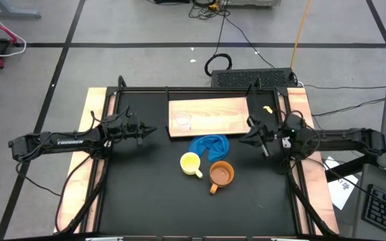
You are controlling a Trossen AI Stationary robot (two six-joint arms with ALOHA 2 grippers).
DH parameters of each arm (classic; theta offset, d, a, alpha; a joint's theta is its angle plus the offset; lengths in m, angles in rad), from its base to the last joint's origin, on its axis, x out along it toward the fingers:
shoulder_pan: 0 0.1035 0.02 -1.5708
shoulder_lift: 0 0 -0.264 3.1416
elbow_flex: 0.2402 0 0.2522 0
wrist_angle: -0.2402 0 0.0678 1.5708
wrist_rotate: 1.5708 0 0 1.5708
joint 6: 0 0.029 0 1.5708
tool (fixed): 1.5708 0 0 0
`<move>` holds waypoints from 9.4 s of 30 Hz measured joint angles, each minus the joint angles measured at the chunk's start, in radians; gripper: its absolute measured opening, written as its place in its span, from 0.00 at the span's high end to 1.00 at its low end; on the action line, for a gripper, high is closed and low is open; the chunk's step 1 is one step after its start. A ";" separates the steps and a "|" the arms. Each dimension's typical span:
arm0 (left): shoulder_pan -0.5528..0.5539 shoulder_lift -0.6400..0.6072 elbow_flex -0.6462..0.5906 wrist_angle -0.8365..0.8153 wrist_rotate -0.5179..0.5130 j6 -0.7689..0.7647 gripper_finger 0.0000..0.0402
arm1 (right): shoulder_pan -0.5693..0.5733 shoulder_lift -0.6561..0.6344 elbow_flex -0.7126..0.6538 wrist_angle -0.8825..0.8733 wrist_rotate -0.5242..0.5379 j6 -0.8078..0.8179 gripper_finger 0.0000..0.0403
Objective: Stack small to large cups/mugs on shelf
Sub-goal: Put the yellow mug on the shelf
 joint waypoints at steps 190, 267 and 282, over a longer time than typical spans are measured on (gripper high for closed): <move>0.000 0.000 0.000 -0.110 0.010 0.030 1.00 | 0.237 1.180 1.276 -1.344 0.195 -0.016 0.59; 0.000 0.000 0.000 -0.135 0.010 0.038 1.00 | 0.157 1.245 1.698 -1.792 0.484 0.041 1.00; 0.000 0.000 0.000 -0.126 0.010 0.045 1.00 | 0.232 1.155 1.719 -1.728 0.484 -0.025 1.00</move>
